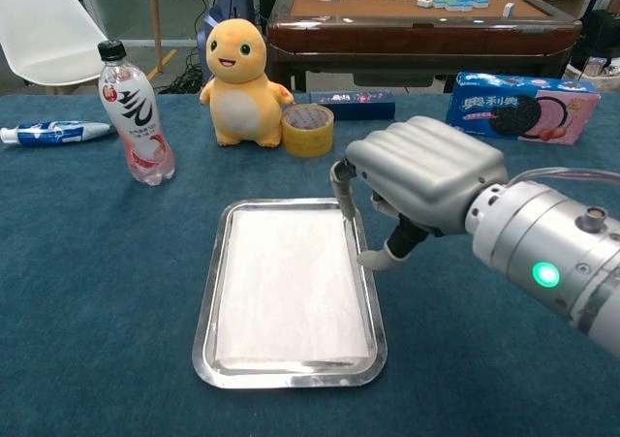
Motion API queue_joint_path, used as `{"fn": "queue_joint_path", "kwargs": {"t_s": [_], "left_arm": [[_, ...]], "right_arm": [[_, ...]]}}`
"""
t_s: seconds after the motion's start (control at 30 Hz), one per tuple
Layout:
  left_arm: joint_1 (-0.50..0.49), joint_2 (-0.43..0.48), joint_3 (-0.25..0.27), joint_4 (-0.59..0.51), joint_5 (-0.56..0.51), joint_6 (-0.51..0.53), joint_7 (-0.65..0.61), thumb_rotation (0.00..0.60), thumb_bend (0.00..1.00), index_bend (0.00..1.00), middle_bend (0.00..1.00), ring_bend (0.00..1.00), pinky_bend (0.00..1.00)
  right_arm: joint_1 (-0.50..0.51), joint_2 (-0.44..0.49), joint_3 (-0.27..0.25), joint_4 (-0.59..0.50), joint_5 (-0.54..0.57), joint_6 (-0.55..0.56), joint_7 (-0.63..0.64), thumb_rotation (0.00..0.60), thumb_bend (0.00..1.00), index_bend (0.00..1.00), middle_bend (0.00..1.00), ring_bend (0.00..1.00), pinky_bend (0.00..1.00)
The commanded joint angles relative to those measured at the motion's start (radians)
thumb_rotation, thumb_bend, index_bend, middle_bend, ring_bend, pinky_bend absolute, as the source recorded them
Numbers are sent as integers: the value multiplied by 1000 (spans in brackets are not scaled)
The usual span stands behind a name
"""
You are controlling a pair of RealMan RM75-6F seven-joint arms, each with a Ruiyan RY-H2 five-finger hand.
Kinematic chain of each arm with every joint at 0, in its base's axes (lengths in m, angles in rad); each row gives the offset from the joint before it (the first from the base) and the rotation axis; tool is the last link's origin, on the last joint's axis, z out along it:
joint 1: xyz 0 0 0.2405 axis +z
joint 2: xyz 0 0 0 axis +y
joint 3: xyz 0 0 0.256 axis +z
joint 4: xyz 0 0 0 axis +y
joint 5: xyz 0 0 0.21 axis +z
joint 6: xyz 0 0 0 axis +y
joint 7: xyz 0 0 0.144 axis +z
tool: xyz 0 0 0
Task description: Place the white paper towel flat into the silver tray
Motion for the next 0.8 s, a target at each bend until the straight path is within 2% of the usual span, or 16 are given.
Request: {"fn": "queue_joint_path", "kwargs": {"t_s": [0.03,0.2,0.27,0.43,0.6,0.8], "left_arm": [[-1,-2,-1,1,-2,-2,3,600,72,565,482,378,684],[-1,-5,-1,2,-7,-4,10,600,72,565,482,378,683],[-1,-6,-1,1,-7,-4,13,600,72,565,482,378,683],[-1,-9,1,0,-4,-3,22,600,72,565,482,378,683],[-1,-11,3,-1,-2,-2,30,600,72,565,482,378,683],[-2,-16,6,-2,2,-3,42,600,72,565,482,378,684]], "right_arm": [[-6,61,-19,-28,-16,0,-3,600,201,493,959,960,1000],[-17,162,-45,-76,-11,-4,-16,600,186,493,752,781,968],[-22,196,-57,-92,-7,-4,-22,600,155,493,651,675,892],[-42,288,-93,-131,-20,-7,2,600,97,493,510,487,684],[-59,386,-135,-138,-100,-20,86,600,81,493,478,429,465],[-112,457,-180,-82,-253,27,254,600,77,498,503,436,448]]}}
